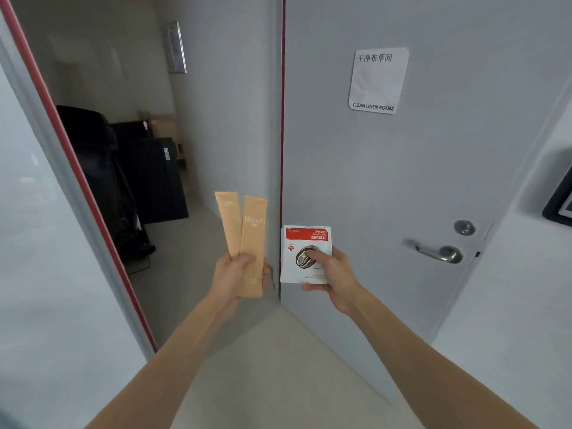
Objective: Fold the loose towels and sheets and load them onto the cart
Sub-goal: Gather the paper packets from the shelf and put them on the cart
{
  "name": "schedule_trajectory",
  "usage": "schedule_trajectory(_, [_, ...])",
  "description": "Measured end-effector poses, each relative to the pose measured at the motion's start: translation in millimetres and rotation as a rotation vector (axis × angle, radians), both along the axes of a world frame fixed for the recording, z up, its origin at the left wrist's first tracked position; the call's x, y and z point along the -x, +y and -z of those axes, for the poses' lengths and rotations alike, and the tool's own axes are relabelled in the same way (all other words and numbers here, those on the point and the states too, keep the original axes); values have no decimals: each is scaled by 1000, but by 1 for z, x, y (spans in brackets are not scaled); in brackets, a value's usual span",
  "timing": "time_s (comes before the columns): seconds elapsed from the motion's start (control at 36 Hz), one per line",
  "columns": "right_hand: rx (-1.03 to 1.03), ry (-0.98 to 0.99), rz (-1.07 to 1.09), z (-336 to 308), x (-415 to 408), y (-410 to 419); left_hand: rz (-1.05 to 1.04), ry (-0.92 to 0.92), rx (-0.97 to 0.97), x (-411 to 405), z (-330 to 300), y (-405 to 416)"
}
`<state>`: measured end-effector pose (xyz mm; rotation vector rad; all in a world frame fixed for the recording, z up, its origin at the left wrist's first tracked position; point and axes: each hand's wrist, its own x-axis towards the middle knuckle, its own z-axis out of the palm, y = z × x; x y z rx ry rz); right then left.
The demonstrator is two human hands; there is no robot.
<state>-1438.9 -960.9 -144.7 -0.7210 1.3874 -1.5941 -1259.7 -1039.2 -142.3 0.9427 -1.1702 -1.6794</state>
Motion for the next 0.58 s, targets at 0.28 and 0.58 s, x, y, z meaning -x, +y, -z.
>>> schedule_trajectory(0.28, [-18,56,-38,-5,16,-185,10,-24,-69,1,11,-180])
schedule_trajectory(0.58, [-45,-9,-76,2,33,-361,-106,-45,-81,-8,28,-338])
